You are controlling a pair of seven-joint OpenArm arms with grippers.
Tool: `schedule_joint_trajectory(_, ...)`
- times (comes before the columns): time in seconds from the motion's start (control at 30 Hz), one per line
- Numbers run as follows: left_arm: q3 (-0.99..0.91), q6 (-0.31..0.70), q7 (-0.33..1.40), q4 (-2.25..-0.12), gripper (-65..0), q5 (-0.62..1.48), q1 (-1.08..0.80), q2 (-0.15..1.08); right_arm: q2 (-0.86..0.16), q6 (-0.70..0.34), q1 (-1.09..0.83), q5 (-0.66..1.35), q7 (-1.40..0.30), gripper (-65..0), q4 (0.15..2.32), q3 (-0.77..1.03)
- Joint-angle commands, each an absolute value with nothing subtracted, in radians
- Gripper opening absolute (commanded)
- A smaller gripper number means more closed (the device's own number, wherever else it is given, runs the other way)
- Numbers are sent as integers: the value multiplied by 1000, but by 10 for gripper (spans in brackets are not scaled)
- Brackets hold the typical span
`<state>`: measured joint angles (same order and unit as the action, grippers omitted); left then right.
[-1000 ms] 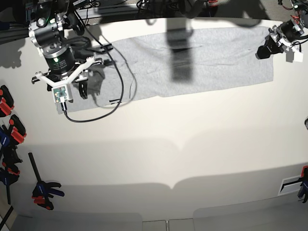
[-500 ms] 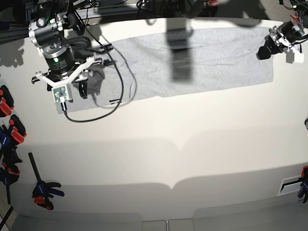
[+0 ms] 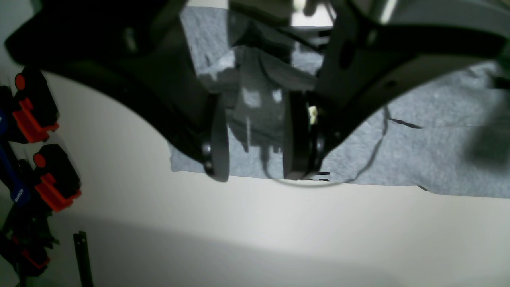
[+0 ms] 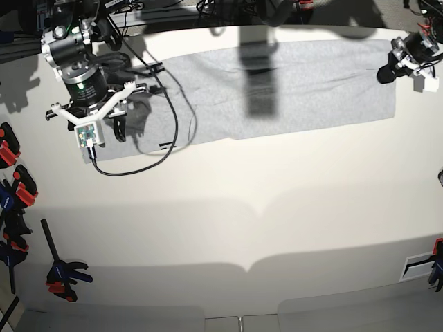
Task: Fold the T-shirt properly
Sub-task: 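Pull the folded strip flat with both grippers holding its ends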
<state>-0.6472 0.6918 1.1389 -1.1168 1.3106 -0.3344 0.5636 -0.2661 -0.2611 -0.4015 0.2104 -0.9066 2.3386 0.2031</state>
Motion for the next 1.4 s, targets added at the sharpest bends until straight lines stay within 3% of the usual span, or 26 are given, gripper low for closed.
schedule_joint_trajectory(0.0,-653,698,1128,-1127,-650,1335,-326,599,-275,-257,-399,210,-883,-434,2356,207)
schedule_joint_trajectory(0.33,-653,698,1020,-1127,-650,1205,-230,698,-275,-257,-399,210,-883,-434,2356,207)
schedule_joint_trajectory(0.67,-653,694,1024,-1129,-650,1179,-180,827,-275,-257,-399,210,-883,-434,2356,207)
schedule_joint_trajectory(1.13,-653,682,1037,-1128,-650,1178,-183,825,-274,-257,-399,210,-883,-434,2356,207)
schedule_joint_trajectory(1.37,-653,682,880,-1103,-650,1010,-185,815,-275,-257,-399,210,-891,-434,2356,207)
